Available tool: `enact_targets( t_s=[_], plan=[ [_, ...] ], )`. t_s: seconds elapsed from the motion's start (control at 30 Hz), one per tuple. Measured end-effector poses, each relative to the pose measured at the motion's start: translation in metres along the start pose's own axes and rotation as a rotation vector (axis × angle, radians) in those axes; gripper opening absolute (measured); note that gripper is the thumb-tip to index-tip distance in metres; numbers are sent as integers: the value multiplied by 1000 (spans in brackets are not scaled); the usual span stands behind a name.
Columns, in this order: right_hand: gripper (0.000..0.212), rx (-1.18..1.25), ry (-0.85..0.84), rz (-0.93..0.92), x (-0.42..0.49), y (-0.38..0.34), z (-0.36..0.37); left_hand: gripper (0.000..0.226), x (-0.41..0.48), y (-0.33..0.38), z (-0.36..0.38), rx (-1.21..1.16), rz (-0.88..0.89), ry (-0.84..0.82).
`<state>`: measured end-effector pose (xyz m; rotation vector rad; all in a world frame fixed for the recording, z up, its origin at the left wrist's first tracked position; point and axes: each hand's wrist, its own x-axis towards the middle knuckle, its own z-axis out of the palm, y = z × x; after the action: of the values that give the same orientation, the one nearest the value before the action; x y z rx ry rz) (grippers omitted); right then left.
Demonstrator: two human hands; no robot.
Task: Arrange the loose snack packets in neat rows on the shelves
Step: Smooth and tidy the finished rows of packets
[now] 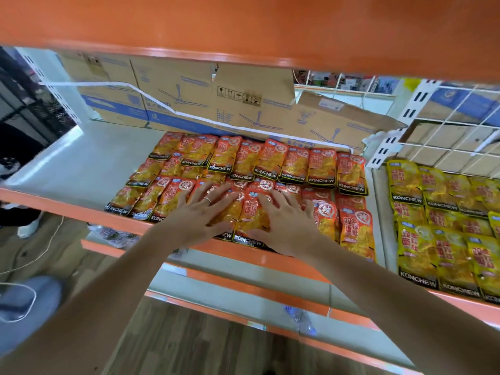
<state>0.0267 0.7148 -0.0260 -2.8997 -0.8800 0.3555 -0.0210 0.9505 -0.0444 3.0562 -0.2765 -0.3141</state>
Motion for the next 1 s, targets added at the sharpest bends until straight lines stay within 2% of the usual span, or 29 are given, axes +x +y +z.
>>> enact_targets(
  t_s=[0.27,0.47,0.67,0.83,1.0],
  plan=[
    [88,31,-18,11,-1,-3,-8,74,0,-1,5,-50,11,48],
    [84,111,105,-33,-10,-18,-18,68,-31,16,3,-68,-73,158],
    [79,96,90,-76,-8,-47,-22,73,-67,-27,13,-139,-182,232],
    [82,52,25,-80,23,-79,-22,76,-58,-82,7,-109,-327,212],
    [77,27,-29,-81,57,-115,-5,84,-55,-99,17,-70,-428,93]
  ],
)
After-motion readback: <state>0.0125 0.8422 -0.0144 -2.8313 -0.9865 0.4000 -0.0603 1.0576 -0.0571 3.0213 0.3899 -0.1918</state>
